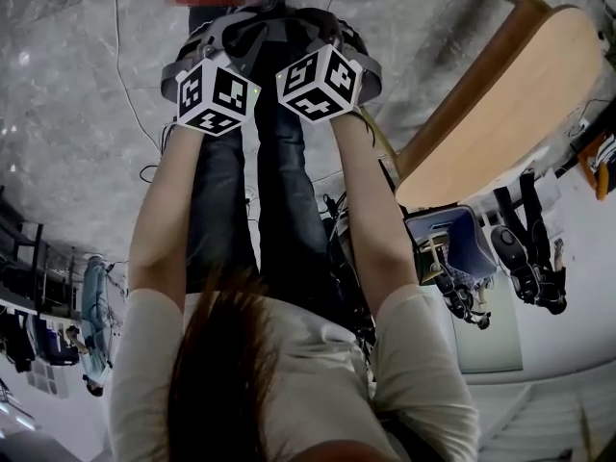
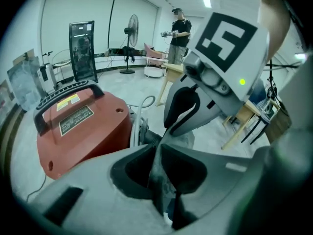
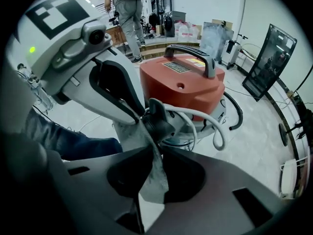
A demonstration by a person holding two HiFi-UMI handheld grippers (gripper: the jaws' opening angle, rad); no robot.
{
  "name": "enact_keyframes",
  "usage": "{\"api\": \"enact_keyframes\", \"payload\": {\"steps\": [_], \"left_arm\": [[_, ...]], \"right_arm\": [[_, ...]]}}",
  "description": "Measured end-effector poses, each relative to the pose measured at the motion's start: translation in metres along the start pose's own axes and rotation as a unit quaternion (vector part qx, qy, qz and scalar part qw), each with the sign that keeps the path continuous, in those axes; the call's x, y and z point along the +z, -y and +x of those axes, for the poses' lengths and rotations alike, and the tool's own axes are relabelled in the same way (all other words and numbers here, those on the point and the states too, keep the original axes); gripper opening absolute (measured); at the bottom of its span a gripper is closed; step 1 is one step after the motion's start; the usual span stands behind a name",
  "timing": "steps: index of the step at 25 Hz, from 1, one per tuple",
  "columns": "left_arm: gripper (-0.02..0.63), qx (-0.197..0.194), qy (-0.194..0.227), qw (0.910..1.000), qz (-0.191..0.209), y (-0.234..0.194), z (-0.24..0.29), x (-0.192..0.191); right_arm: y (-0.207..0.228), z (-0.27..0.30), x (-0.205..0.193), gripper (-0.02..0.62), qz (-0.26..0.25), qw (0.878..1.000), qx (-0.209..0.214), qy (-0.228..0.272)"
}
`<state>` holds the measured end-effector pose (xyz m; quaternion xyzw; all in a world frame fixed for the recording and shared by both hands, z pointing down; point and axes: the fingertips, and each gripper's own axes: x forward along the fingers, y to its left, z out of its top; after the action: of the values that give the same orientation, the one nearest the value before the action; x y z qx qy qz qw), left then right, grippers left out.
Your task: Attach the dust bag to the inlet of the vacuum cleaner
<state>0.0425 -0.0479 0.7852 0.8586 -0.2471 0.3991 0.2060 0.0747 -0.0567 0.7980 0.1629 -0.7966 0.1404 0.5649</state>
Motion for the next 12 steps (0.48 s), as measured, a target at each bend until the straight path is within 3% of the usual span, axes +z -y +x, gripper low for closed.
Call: {"api": "enact_keyframes", "payload": {"steps": [12], "left_arm": [[0.066,-0.016,0.009,0.9975,-0.067,-0.0013,0.0001,-0.0082]], "right_arm": [[-0.0025,0.0046,0.0018,0.069,0.027,1.000,-0.001,0.007]]}}
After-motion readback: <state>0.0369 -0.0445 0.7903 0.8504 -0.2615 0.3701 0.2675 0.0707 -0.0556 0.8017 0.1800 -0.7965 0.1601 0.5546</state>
